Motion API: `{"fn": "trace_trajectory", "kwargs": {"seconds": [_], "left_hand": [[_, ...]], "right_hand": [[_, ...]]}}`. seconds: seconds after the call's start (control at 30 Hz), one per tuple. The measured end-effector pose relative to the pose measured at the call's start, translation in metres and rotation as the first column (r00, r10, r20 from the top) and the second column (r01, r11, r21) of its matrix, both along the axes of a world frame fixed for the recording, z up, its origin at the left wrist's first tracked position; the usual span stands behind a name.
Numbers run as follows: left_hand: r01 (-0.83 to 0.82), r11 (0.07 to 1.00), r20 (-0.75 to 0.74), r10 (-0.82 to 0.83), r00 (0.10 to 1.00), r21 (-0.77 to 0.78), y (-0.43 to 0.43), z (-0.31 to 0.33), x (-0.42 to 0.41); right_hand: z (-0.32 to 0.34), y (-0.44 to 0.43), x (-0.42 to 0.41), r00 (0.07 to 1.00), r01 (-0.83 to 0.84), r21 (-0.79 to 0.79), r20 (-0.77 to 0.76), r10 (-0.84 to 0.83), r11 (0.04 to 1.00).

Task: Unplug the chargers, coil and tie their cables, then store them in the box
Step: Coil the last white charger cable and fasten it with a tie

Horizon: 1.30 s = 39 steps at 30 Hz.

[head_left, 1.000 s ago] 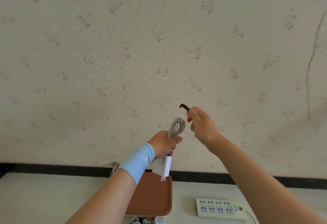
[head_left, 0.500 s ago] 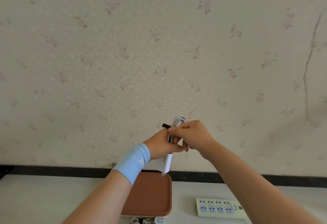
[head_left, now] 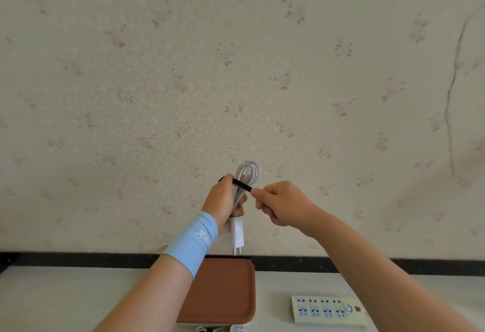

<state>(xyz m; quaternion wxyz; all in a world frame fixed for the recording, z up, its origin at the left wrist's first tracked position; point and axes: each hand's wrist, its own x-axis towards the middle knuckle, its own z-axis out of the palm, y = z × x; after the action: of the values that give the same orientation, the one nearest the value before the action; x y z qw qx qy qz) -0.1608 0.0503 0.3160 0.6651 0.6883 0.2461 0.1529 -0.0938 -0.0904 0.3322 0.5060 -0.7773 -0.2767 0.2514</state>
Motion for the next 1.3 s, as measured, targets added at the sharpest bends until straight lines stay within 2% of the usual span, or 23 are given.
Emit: {"fn": "trace_trajectory", "kwargs": {"seconds": [0.1,0.17,0.37,0.43,0.53,0.6,0.73,0.87,1.0,1.13,1.2,1.3], "left_hand": [[0.068,0.995,0.023,-0.067,0.998,-0.067,0.006,0.001,-0.004],[0.125,0.991,0.037,-0.123,0.992,-0.040,0.004,0.002,-0.006],[0.231,0.968,0.010,-0.233,0.972,0.101,-0.004,0.005,-0.011],[0.291,0.948,-0.043,-0.288,0.957,0.127,-0.002,0.004,-0.013],[0.359,0.915,-0.128,-0.340,0.932,0.183,0.000,0.001,-0.016],[0.387,0.888,-0.156,-0.358,0.921,0.249,0.001,0.000,-0.018],[0.430,0.830,-0.215,-0.375,0.902,0.356,0.002,-0.005,-0.017],[0.419,0.767,-0.266,-0.327,0.907,0.485,0.004,-0.008,-0.014],[0.399,0.724,-0.244,-0.316,0.917,0.563,0.003,-0.009,-0.013],[0.353,0.700,-0.237,-0.262,0.935,0.620,0.003,-0.011,-0.012],[0.326,0.697,-0.221,-0.240,0.945,0.639,0.004,-0.010,-0.012],[0.240,0.700,-0.143,-0.195,0.970,0.673,0.003,-0.009,-0.014]], "right_hand": [[-0.004,-0.007,0.006,0.992,-0.119,-0.057,0.033,0.121,0.991],[-0.007,-0.011,0.009,0.981,-0.161,-0.117,0.088,0.172,0.980],[-0.010,-0.009,0.019,0.939,-0.090,-0.175,0.314,0.142,0.980],[-0.014,-0.009,0.021,0.897,-0.062,-0.202,0.419,0.143,0.977],[-0.013,-0.012,0.024,0.793,-0.012,-0.336,0.571,0.213,0.942],[-0.012,-0.013,0.027,0.808,-0.015,-0.380,0.540,0.236,0.925],[-0.010,-0.018,0.032,0.898,-0.094,-0.397,0.363,0.250,0.913],[-0.006,-0.022,0.029,0.952,-0.159,-0.230,0.223,0.211,0.960],[-0.003,-0.023,0.028,0.986,-0.156,-0.021,-0.059,0.155,0.987],[-0.010,-0.014,0.024,1.000,-0.007,0.016,0.010,0.007,1.000],[-0.012,-0.010,0.022,0.995,0.099,0.034,-0.006,-0.099,0.995],[-0.013,-0.005,0.019,0.972,0.232,-0.015,0.029,-0.232,0.973]]}}
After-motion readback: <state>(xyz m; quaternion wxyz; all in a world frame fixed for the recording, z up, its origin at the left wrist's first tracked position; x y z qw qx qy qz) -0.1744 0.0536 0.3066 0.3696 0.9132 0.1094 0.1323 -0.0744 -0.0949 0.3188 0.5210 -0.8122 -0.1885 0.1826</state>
